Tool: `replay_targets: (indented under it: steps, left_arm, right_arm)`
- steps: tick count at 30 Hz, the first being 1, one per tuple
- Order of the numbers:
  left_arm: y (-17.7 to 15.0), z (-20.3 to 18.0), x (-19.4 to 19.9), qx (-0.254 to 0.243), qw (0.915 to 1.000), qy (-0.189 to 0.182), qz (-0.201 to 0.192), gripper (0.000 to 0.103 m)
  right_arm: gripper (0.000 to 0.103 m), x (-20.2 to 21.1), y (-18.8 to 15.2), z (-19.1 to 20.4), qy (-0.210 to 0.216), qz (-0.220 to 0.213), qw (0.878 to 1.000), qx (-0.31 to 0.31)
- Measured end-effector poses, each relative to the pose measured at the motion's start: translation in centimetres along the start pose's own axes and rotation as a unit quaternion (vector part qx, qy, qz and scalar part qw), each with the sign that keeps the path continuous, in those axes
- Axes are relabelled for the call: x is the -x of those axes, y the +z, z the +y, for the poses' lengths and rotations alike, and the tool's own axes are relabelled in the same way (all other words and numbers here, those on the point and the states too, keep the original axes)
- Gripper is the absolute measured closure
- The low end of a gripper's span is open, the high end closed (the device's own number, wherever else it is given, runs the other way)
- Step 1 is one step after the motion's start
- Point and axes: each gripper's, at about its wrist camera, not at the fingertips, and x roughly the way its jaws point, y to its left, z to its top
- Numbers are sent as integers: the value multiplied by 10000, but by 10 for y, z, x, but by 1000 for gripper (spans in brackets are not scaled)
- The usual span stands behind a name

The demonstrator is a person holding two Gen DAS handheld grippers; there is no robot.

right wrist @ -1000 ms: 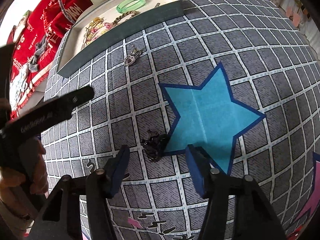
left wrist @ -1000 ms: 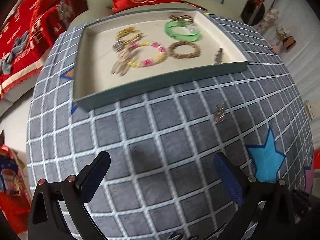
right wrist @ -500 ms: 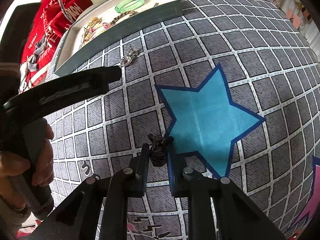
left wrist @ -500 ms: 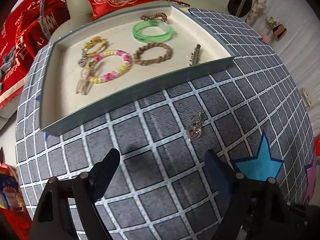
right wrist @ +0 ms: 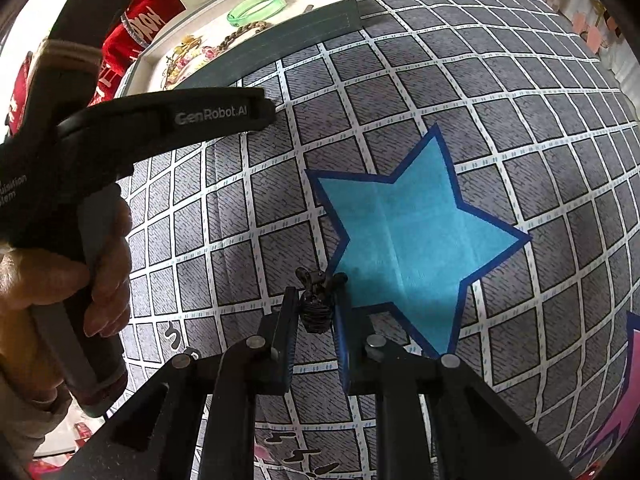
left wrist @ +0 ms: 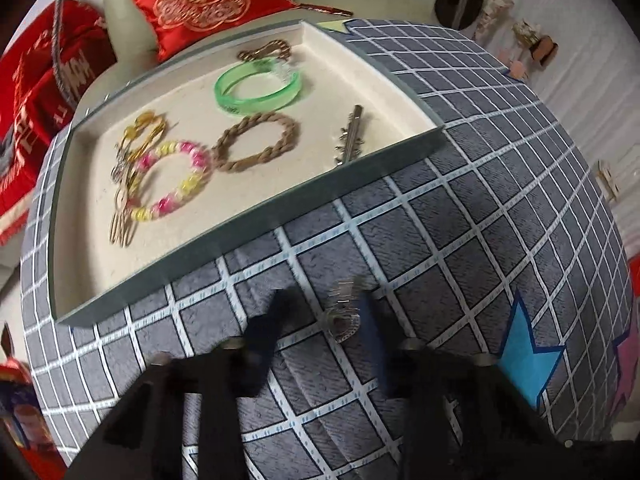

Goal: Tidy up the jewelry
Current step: 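Grasp the black claw clip with the right tool while the left tool grasps the silver heart pendant, then carry both items over the tray while the right tool opens to drop the claw clip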

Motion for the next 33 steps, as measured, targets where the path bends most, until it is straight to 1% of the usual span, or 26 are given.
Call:
replay_targets:
  steps: [3,11,17,24,33]
  left_arm:
    - [0,0,1,13,10000,-79,-17,71]
    - [-13,18,12,464,9985,-289,-14,71]
    - [-28,29,28,735,9969,-285,-66,71]
    - [-45,38,45,981,9948,-246,-79,71]
    - [-61,56,63,1397,9901,-81,-124,71]
  right_arm:
    - [85,0,2,-1,14,12,10000,-20]
    - [85,4,10,-12,95,40,9999,-131]
    - [85,14,18,-17,134,-12,9999,-71]
    - [85,23,27,-12,101,-83,9999,108]
    - [85,32,49,-3,2,-163,9991,400]
